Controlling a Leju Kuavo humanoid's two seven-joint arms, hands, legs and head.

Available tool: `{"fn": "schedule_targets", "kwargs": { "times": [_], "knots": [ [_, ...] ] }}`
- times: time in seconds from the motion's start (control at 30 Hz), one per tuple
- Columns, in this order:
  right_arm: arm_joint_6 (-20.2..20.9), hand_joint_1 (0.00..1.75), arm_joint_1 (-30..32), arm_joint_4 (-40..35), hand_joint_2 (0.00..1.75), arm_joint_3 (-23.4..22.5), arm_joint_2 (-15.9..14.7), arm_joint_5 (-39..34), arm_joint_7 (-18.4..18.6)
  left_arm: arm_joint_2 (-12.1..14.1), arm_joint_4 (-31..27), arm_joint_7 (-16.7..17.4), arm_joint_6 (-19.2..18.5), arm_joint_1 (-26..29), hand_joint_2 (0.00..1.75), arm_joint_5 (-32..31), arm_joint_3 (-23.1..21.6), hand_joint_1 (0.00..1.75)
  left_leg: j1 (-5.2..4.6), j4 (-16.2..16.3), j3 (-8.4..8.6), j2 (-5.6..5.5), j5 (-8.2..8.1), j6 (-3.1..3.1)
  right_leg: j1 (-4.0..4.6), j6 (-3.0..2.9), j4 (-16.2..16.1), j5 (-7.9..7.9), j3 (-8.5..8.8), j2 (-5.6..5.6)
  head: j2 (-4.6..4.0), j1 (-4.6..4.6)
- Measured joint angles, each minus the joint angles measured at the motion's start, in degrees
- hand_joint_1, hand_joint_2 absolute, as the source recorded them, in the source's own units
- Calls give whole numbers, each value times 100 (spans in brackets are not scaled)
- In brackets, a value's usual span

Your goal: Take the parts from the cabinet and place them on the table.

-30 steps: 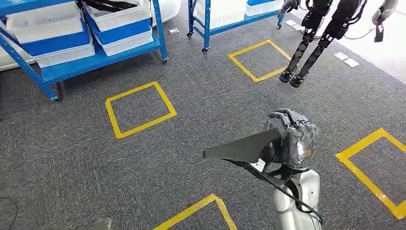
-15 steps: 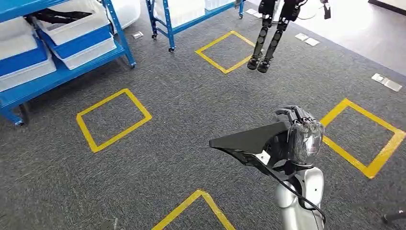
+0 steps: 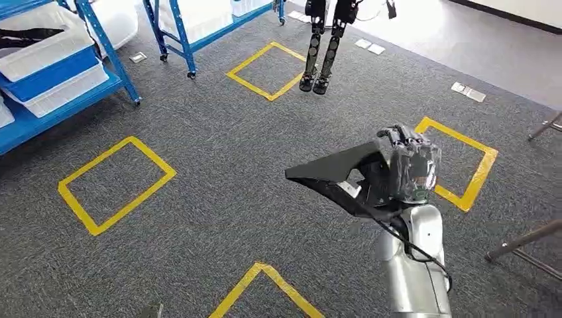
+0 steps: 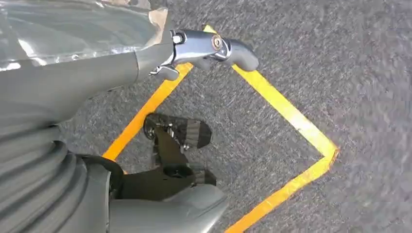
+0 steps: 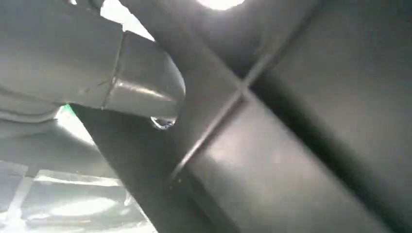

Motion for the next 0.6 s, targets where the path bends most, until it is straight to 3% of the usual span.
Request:
{"fn": "schedule_targets", "kwargs": {
  "times": [0.07,0.1,0.13,0.17,0.2,0.23,0.27,0.3,0.37,0.4,0.43,0.47,0.5,0.57,0.6],
  "knots": [
    [163,175,-436,296,0,-17,-205,237,357,4,0,46,-26,2,175,-92,-2,0,-19,4,-26,156,5,8,-19,12,870,-297,-405,-58,0,-7],
    [251,175,-665,458,0,-70,-368,259,481,7,0,98,-48,2,175,-148,-2,0,-19,6,-30,235,6,7,-23,60,1085,-329,-486,-61,0,11],
    [308,175,-854,596,0,-124,-534,292,567,7,0,135,-74,1,175,-203,-2,0,-18,7,-30,295,6,7,-37,106,961,-254,-407,-71,0,2],
    [358,175,-1035,707,0,-172,-681,307,656,7,0,159,-85,-8,175,-257,-7,0,-17,11,-28,344,6,5,-54,161,639,-120,-213,-101,0,13],
    [418,175,-1238,813,0,-210,-881,314,819,0,0,201,-94,-24,175,-310,-22,0,-16,21,-24,401,1,-2,-60,218,24,94,119,-218,0,9],
    [459,175,-1398,878,0,-214,-1025,327,948,0,0,208,-109,-35,175,-343,-33,0,-26,34,-21,446,-15,-28,-53,237,-487,243,399,-503,0,20],
    [509,175,-1563,957,0,-219,-1152,327,1069,4,0,221,-122,-39,175,-385,-37,0,-94,73,-31,505,-40,-67,22,199,-747,259,528,-717,0,59],
    [560,175,-1656,1010,0,-219,-1253,335,1127,2,0,234,-127,-47,175,-393,-48,0,-106,74,-39,560,-50,-94,63,101,-743,297,502,-559,0,35],
    [590,175,-1692,1071,0,-219,-1460,338,1168,4,0,240,-131,-67,175,-430,-70,0,-109,68,-22,677,-58,-108,48,64,-736,306,467,-440,0,0],
    [599,175,-1705,1101,0,-219,-1547,338,1175,0,0,245,-131,-81,175,-433,-79,0,-93,70,-16,758,-76,-139,24,14,-748,322,469,-364,0,0],
    [608,175,-1717,1119,0,-219,-1587,342,1175,2,0,249,-133,-98,175,-435,-85,0,-42,130,-44,615,-156,-190,-50,-38,-761,343,479,-288,0,4],
    [608,175,-1754,1132,0,-219,-1611,342,1175,2,0,249,-133,-101,175,-439,-87,0,-36,342,-125,344,-325,-198,-52,-92,-758,353,472,-220,0,-7],
    [608,175,-1773,1156,0,-219,-1630,342,1177,2,0,251,-133,-98,175,-437,-92,0,-32,737,-288,168,-553,-202,-46,-155,-761,349,472,-179,0,-17],
    [610,175,-1778,1200,0,-219,-1644,342,1177,2,0,260,-133,-80,175,-439,-92,0,-32,1733,-765,31,-963,-222,-31,-175,-760,357,471,-12,0,-22],
    [610,175,-1777,1228,0,-219,-1652,342,1177,2,0,264,-133,-78,175,-439,-92,0,-32,1955,-895,23,-982,-220,-23,-176,-759,358,470,65,0,-22]
  ]
}}
